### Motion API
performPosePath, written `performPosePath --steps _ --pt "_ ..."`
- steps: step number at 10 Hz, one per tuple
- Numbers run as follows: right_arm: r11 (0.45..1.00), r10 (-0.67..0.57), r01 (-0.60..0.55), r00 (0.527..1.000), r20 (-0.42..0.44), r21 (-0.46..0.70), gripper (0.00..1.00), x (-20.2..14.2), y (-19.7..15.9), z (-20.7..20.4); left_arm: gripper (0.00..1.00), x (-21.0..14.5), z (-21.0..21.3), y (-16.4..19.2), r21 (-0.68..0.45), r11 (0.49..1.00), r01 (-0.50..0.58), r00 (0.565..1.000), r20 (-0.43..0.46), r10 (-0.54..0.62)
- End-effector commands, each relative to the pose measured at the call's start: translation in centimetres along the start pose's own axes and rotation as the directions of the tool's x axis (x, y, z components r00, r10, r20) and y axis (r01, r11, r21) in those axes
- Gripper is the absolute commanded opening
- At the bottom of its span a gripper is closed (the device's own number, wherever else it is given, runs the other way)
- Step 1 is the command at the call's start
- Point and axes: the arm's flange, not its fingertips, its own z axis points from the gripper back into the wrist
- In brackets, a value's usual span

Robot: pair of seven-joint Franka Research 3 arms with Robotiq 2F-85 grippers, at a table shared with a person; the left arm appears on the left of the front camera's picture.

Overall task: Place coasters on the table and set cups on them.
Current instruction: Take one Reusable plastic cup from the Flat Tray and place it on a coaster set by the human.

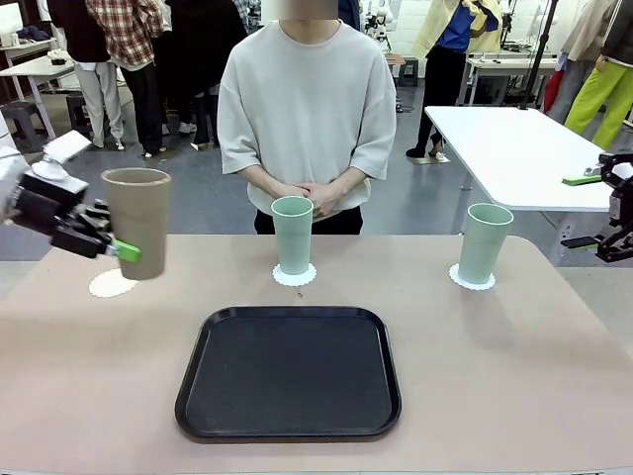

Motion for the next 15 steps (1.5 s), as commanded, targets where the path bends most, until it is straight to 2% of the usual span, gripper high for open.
performPosePath --steps 1,4,5,6,10,11,13,14,15 --pt "1.000 0.002 -0.002 1.000 -0.001 0.023 1.00 0.1 0.1 -0.1 0.08 -1.2 3.6 3.5 -0.016 0.999 -0.029 0.996 0.081 0.030" --pt "1.000 0.002 -0.002 1.000 -0.001 0.023 1.00 0.1 0.1 -0.1 0.08 -4.2 7.8 5.5 -0.038 0.993 0.109 0.986 0.131 -0.104" --pt "1.000 0.002 -0.002 1.000 -0.001 0.023 1.00 0.1 0.1 -0.1 0.08 -4.5 8.3 5.7 -0.038 0.989 0.142 0.986 0.098 -0.138" --pt "1.000 0.002 -0.002 1.000 -0.001 0.023 1.00 0.1 0.1 -0.1 0.08 -3.8 7.3 4.8 -0.001 0.999 0.034 0.994 0.105 -0.034" --pt "1.000 0.002 -0.002 1.000 -0.001 0.023 1.00 0.1 0.1 -0.1 0.08 -3.8 7.3 4.8 -0.001 0.999 0.034 0.994 0.105 -0.034" --pt "1.000 0.002 -0.002 1.000 -0.001 0.023 1.00 0.1 0.1 -0.1 0.81 -4.4 7.5 5.3 -0.019 0.998 0.053 0.993 0.107 -0.050" --pt "1.000 0.002 -0.002 1.000 -0.001 0.023 1.00 0.1 0.1 -0.1 0.81 -8.6 9.0 10.8 -0.044 0.997 0.065 0.980 0.191 -0.056" --pt "1.000 0.002 -0.002 1.000 -0.001 0.023 1.00 0.1 0.1 -0.1 0.81 -10.2 9.3 11.7 -0.001 0.997 0.083 0.982 0.172 -0.082" --pt "1.000 0.002 -0.002 1.000 -0.001 0.023 1.00 0.1 0.1 -0.1 0.81 -11.4 9.2 13.0 -0.005 0.993 0.114 0.980 0.162 -0.112"
